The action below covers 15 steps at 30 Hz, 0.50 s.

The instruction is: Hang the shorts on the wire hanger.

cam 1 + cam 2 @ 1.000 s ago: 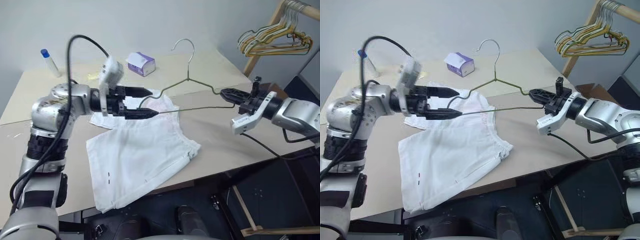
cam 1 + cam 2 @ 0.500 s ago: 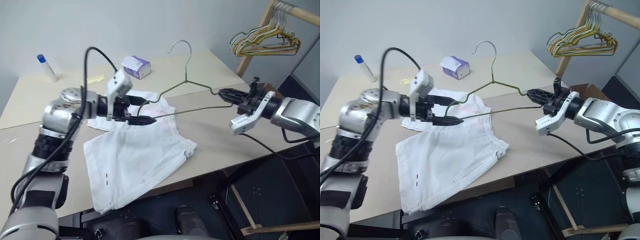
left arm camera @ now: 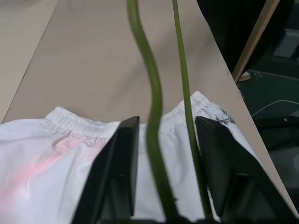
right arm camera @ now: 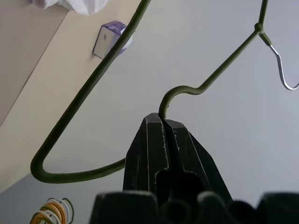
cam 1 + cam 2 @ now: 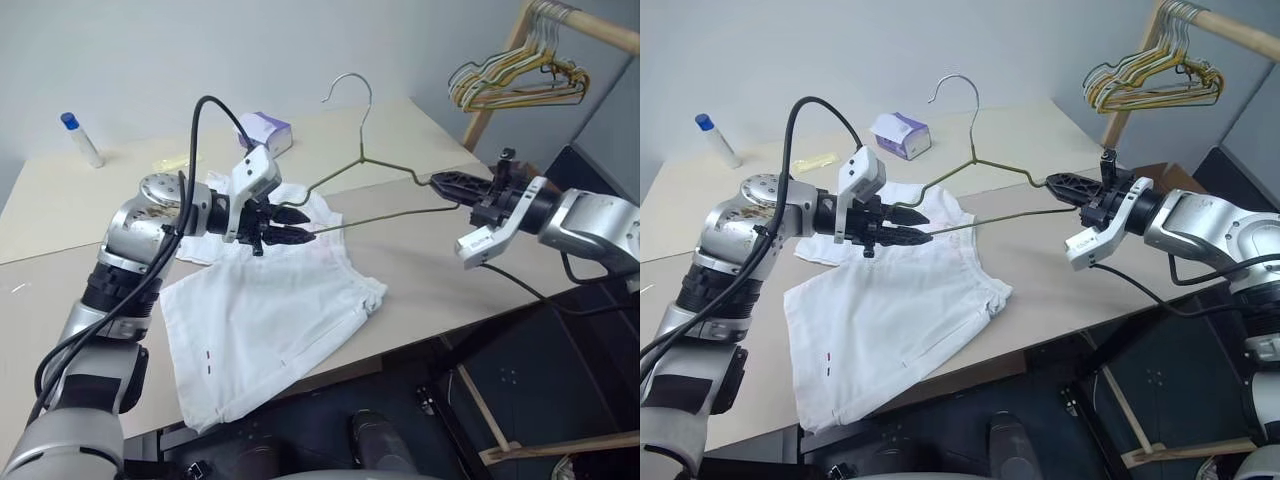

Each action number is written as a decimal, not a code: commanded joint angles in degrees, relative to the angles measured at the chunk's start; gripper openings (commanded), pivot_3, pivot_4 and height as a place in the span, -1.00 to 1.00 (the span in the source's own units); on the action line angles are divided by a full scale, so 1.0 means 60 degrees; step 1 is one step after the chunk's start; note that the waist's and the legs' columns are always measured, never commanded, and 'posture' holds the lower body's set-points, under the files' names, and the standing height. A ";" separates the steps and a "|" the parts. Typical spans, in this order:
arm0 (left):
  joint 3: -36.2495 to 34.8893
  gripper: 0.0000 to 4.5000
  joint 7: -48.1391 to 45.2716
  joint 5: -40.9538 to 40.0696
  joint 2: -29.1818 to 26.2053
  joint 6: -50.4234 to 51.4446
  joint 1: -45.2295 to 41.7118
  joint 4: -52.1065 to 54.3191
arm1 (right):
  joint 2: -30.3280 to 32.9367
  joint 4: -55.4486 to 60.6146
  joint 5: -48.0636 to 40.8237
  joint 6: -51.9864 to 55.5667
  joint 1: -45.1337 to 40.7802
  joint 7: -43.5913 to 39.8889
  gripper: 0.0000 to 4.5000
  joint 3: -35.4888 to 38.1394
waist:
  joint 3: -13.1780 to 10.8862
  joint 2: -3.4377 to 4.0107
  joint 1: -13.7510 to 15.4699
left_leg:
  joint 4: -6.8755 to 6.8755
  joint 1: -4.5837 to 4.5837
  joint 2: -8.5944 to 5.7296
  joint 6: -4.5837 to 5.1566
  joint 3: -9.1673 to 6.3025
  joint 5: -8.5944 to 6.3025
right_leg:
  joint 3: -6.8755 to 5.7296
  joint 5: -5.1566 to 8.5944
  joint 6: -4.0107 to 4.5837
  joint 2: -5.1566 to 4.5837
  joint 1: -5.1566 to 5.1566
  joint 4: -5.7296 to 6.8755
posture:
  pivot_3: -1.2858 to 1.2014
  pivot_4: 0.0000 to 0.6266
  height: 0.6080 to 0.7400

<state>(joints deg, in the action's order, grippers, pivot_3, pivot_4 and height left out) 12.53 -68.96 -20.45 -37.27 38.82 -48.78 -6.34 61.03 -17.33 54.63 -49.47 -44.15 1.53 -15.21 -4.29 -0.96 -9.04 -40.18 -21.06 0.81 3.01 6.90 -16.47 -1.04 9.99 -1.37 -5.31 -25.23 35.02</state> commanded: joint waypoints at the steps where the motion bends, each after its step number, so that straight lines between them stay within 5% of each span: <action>1: -0.0235 -0.82 0.0006 -0.0091 -0.0040 0.0022 0.0007 0.0341 | 0.0033 0.0181 -0.0351 -0.0039 -0.0293 0.0069 -1.00 0.0363 | 0.0000 -0.0001 -0.0009 | 0.0000 0.0000 0.0000 0.0000 0.0000 0.0000 | 0.0001 0.0000 0.0001 0.0000 0.0000 0.0000 | -0.08 -1.00 1.00; 3: -0.0269 -0.98 0.0012 -0.0117 -0.0057 0.0081 0.0045 0.0430 | 0.0008 0.0225 -0.0408 -0.0055 -0.0276 0.0040 -1.00 0.0359 | 0.0000 0.0000 -0.0008 | 0.0000 -0.0001 0.0000 0.0001 0.0000 -0.0001 | 0.0003 -0.0001 0.0001 -0.0001 0.0000 0.0000 | -0.08 -1.00 1.00; 8: -0.0371 -0.98 0.0180 -0.0091 -0.0241 0.0198 0.0294 0.0796 | -0.0108 0.0430 -0.0948 -0.0062 -0.0013 -0.0218 -1.00 0.0435 | 0.0001 -0.0001 -0.0009 | 0.0000 0.0000 0.0000 0.0004 0.0001 -0.0002 | 0.0006 -0.0002 0.0002 -0.0001 0.0000 -0.0001 | -0.07 -1.00 1.00; 15: -0.0682 -1.00 0.0458 -0.0177 -0.0556 0.0475 0.0745 0.1295 | -0.0085 0.0855 -0.1886 -0.0141 0.0600 -0.0895 0.06 0.0546 | 0.0002 -0.0003 0.0032 | -0.0003 0.0000 0.0000 0.0007 0.0000 -0.0004 | 0.0010 -0.0002 0.0001 -0.0003 0.0001 0.0001 | -0.06 -0.95 1.00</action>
<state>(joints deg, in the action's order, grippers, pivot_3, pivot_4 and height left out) 10.91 -66.80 -20.50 -39.87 41.52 -43.84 -0.56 60.30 -13.66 45.50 -50.43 -39.94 -3.45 -14.79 -4.28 -0.97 -8.85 -40.21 -21.06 0.81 3.07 6.91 -16.51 -0.98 9.98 -1.37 -5.33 -25.22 35.03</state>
